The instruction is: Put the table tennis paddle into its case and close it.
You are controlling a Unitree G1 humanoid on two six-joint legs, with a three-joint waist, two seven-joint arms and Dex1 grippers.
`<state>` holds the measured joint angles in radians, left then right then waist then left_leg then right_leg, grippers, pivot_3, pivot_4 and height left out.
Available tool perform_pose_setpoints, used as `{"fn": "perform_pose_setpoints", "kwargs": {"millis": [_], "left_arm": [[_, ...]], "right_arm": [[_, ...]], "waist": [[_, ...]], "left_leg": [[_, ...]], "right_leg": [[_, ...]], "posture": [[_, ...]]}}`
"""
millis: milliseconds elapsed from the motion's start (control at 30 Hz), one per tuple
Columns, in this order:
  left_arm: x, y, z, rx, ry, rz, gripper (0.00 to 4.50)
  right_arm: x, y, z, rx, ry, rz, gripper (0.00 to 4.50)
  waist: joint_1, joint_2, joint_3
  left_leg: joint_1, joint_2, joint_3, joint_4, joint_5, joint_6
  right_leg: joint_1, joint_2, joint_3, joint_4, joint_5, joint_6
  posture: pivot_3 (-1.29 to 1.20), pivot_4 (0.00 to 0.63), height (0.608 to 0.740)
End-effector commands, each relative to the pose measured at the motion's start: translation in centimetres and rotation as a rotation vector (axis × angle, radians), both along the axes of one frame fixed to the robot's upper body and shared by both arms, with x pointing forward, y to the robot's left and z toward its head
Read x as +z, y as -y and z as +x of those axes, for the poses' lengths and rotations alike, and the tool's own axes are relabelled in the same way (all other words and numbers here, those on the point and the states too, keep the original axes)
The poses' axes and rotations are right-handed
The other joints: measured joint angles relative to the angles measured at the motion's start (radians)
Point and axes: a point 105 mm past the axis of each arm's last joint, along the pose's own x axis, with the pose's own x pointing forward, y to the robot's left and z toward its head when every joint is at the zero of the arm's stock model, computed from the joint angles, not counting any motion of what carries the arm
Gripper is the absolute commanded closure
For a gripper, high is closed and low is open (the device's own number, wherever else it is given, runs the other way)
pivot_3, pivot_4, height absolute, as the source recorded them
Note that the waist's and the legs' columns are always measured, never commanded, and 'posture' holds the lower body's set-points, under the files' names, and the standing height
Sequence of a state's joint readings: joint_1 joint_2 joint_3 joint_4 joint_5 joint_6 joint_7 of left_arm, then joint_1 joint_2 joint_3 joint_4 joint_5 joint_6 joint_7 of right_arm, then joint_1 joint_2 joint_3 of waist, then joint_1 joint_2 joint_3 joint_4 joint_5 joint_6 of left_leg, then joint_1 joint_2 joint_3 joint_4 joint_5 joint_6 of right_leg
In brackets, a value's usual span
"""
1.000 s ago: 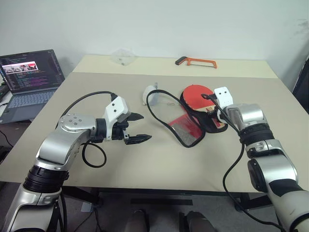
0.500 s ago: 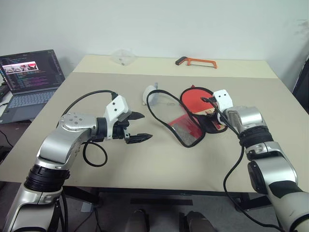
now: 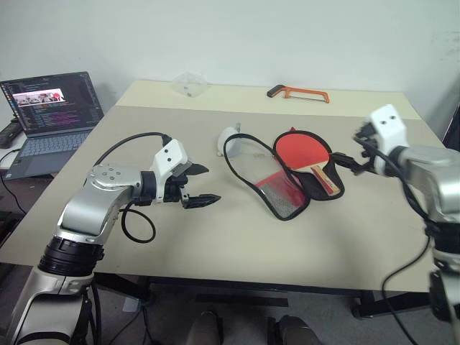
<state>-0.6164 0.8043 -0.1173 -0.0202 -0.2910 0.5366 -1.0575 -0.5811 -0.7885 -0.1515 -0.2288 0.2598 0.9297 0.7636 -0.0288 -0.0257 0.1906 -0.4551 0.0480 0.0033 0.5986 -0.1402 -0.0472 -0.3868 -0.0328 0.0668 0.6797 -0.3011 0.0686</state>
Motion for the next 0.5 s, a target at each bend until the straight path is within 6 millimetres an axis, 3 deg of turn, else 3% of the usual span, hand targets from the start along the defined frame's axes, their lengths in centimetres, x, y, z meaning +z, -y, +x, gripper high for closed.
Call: {"fn": "perform_pose_setpoints", "kwargs": {"millis": [33,133,233,500], "left_arm": [[-0.7,-0.2,1.4,0.051,0.005,0.039,0.0],[-1.5,0.2,3.4,0.125,-0.004,0.014,0.0],[-2.7,1.4,4.9,0.173,-0.011,0.002,0.57],[-4.4,4.8,6.0,0.199,-0.028,-0.077,3.42]], "right_arm": [[-0.3,-2.4,-4.5,0.289,0.023,-0.012,0.04],[-1.6,-3.1,-6.1,0.363,-0.015,-0.023,0.04],[-1.4,-3.7,-6.1,0.367,0.01,0.019,0.0],[-1.6,-4.6,-6.4,0.367,0.018,0.031,0.0]], "waist": [[0.0,0.0,0.0],[-0.005,0.0,0.0],[-0.01,0.0,0.0],[-0.004,-0.001,0.0]], "left_leg": [[0.001,0.0,0.0,0.0,0.0,0.0],[0.001,0.0,0.0,0.005,0.0,0.0],[0.002,0.0,0.0,0.01,0.001,0.002],[0.002,0.0,-0.001,0.011,0.004,0.005]], "right_leg": [[0.001,0.0,0.0,0.0,0.0,0.0],[0.002,0.0,0.001,0.001,-0.001,0.002],[0.003,0.001,0.003,0.001,0.002,0.006],[0.003,0.001,0.004,0.001,0.01,0.003]], "posture": [[0.0,0.15,0.74],[0.0,0.15,0.74],[0.0,0.15,0.74],[0.0,0.15,0.74]]}}
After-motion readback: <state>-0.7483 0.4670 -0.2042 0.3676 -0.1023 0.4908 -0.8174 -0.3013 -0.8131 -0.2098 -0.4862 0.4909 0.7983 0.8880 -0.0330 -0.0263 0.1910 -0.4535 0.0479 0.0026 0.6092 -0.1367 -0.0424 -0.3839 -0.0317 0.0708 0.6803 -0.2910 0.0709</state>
